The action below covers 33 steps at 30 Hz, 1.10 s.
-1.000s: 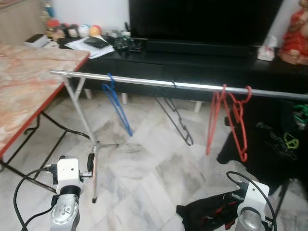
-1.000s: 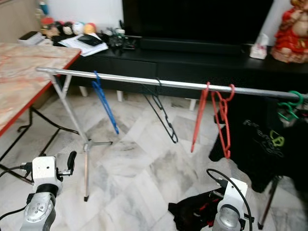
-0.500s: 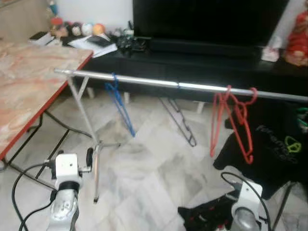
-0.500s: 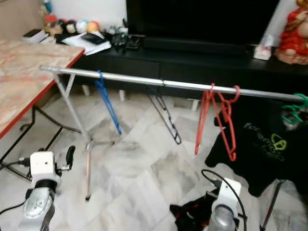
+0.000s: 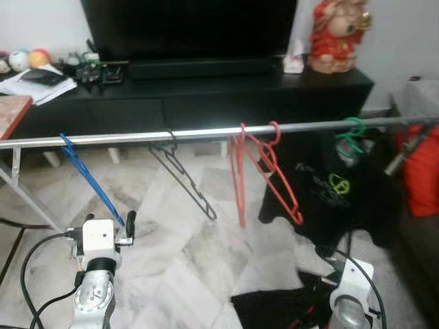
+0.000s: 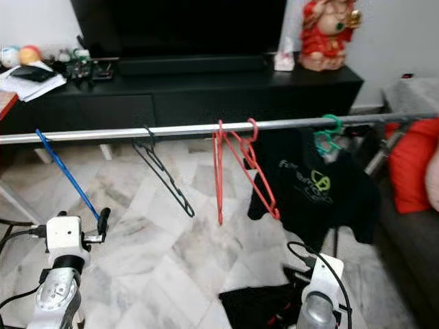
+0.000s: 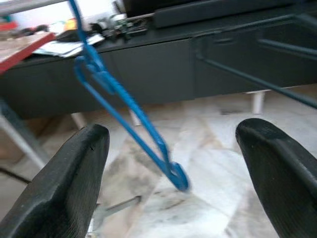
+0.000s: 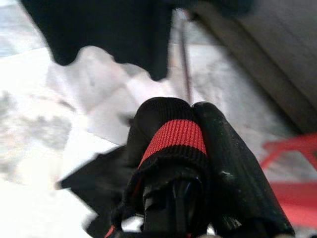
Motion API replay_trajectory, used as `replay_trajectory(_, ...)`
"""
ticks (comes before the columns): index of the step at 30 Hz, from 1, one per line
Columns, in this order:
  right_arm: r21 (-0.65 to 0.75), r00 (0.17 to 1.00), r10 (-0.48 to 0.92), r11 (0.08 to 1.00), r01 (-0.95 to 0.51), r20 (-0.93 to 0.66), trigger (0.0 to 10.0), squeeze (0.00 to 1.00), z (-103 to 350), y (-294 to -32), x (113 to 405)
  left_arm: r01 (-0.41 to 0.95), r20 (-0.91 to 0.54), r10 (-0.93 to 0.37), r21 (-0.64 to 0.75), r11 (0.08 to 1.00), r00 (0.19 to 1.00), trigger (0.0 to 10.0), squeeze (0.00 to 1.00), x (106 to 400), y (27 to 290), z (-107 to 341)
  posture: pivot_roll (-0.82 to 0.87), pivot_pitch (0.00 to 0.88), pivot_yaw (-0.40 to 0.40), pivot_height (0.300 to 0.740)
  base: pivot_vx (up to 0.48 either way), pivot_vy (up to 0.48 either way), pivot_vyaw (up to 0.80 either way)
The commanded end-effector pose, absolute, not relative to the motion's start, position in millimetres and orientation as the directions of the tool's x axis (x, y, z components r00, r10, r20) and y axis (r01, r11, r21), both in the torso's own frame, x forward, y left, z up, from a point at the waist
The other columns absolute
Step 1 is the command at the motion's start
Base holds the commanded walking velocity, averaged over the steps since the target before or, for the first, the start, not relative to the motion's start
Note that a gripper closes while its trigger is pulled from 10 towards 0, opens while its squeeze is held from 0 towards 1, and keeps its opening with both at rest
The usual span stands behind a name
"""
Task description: Hang hanger
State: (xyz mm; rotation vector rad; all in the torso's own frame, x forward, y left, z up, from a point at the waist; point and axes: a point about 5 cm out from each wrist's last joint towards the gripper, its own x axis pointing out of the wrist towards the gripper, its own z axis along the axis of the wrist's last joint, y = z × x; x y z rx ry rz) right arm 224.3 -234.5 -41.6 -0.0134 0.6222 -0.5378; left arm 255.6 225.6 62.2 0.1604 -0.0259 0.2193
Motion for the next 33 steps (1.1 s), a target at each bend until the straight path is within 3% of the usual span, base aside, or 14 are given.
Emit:
replay_trajectory(1, -0.161, 0.705, -0.468, 0.874, 0.458, -0.533, 10.0, 0.0, -39.1, -231.5, 228.1, -0.247, 0.091, 0.235, 0.168, 0.954, 0.968, 10.0, 0.0, 256.8, 230.7, 72.4, -0.04, 0.03, 0.009, 0.74, 0.281, 0.0, 0.0)
replay_trajectory(11, -0.158, 0.776, -0.379, 0.924, 0.348, -0.504, 10.0, 0.0, -36.1, -220.1, 234.7, -0.306, 0.166, 0.28, 0.155, 0.94, 0.945, 10.0, 0.0, 261.8, 233.3, 89.7, -0.04, 0.035, 0.005, 0.74, 0.222, 0.0, 0.5)
replay_trajectory(19, -0.152, 0.774, -0.371, 0.927, 0.343, -0.514, 10.0, 0.0, -37.6, -218.1, 233.9, -0.371, 0.231, 0.331, 0.162, 0.914, 0.915, 10.0, 0.0, 265.0, 242.3, 108.9, -0.04, 0.044, 0.004, 0.74, 0.0, 0.0, 0.0)
replay_trajectory(33, -0.163, 0.761, -0.354, 0.934, 0.318, -0.544, 10.0, 0.0, -42.4, -216.8, 229.5, -0.308, -0.014, 0.313, 0.143, 0.941, 0.95, 10.0, 0.0, 302.1, 254.8, 104.4, -0.05, 0.036, 0.006, 0.74, 0.0, 0.0, 0.0)
